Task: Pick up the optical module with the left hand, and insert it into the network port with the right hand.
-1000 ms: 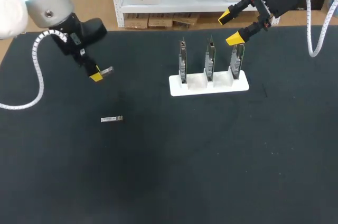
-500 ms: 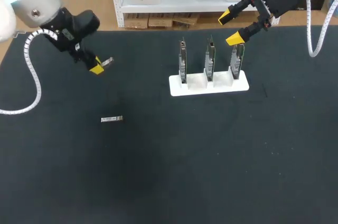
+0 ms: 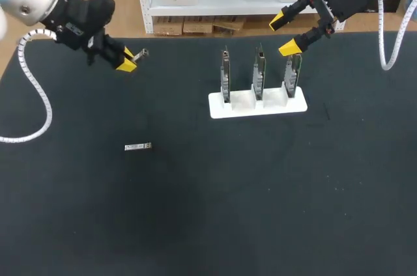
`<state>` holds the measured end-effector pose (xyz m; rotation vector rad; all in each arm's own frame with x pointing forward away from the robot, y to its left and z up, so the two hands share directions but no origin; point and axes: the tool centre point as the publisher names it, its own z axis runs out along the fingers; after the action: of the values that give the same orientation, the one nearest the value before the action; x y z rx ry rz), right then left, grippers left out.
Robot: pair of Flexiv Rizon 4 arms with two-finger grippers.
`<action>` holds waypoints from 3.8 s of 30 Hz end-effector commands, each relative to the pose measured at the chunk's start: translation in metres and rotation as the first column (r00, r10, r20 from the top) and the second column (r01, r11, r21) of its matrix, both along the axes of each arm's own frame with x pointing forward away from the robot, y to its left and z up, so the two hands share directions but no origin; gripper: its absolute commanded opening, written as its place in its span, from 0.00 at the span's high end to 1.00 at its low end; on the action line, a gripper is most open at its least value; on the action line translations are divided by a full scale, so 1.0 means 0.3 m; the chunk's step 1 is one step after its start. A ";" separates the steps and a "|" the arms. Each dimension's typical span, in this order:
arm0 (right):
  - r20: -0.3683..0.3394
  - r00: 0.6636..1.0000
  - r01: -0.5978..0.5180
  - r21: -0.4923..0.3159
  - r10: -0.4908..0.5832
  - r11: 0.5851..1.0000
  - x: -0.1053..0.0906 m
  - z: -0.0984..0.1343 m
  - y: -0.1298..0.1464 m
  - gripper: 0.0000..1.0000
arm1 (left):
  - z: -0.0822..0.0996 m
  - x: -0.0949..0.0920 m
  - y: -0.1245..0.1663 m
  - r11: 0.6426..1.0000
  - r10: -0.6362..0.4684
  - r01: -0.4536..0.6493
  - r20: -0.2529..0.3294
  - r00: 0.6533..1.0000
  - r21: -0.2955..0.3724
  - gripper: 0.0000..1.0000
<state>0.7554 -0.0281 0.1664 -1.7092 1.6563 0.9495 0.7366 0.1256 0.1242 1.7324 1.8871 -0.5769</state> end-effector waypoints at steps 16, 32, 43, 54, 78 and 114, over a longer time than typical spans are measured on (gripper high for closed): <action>0.003 1.000 0.003 0.000 -0.003 1.000 -0.006 0.000 0.000 0.00 | 0.119 0.122 -0.208 0.978 -0.185 0.199 0.173 0.967 -0.069 1.00; 0.003 1.000 0.003 0.000 -0.003 1.000 -0.006 0.000 0.000 0.00 | 0.205 0.189 -0.378 0.919 -0.347 0.377 0.220 0.912 -0.115 1.00; 0.003 1.000 0.003 0.000 -0.003 1.000 -0.006 0.000 0.000 0.00 | 0.198 0.179 -0.368 0.927 -0.333 0.360 0.214 0.918 -0.106 1.00; 0.003 1.000 0.003 0.000 -0.003 1.000 -0.006 0.000 0.000 0.00 | 0.150 0.094 -0.407 0.914 -0.238 0.318 0.303 0.923 -0.252 1.00; 0.003 1.000 0.003 0.000 -0.003 1.000 -0.006 0.000 0.000 0.00 | 0.206 0.201 -0.572 0.803 -0.354 0.483 0.372 0.858 -0.349 1.00; 0.003 1.000 0.003 0.000 -0.003 1.000 -0.006 0.000 0.000 0.00 | 0.198 0.117 -0.704 0.819 -0.117 0.321 0.410 0.905 -0.476 1.00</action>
<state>0.7553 -0.0281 0.1664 -1.7090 1.6564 0.9494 0.7791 -0.0817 0.1843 1.6337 1.1041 -0.8022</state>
